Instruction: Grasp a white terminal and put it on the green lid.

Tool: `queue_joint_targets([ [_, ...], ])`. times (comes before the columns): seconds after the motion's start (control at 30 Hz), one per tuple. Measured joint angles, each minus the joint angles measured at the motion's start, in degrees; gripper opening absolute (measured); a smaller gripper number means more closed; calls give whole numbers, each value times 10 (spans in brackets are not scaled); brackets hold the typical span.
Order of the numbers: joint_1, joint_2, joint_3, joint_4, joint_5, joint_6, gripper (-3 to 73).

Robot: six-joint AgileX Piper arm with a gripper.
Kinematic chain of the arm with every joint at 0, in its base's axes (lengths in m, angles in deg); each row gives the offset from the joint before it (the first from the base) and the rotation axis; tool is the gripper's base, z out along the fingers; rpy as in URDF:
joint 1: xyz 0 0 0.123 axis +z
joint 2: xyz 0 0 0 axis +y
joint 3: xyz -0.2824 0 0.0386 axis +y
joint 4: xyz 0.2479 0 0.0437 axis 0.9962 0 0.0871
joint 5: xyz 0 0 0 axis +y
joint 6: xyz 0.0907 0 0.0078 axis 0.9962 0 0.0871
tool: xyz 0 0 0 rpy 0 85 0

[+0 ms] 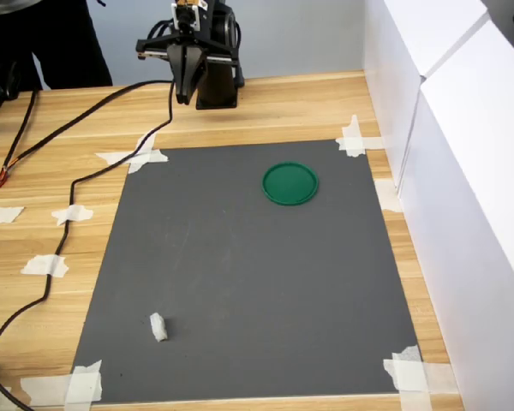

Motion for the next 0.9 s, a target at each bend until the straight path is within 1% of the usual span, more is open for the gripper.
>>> queue_joint_targets([
  [0.2, 0, 0, 0, 2, 0, 3, -16],
  [0.4, 0, 0, 0, 28, 0, 24, -16],
  [0.67, 0, 12, -4, 30, 3, 27, -16],
  [0.8, 0, 68, -57, 31, 45, 28, -16],
  [0.9, 0, 126, -119, 30, 94, 28, -16],
])
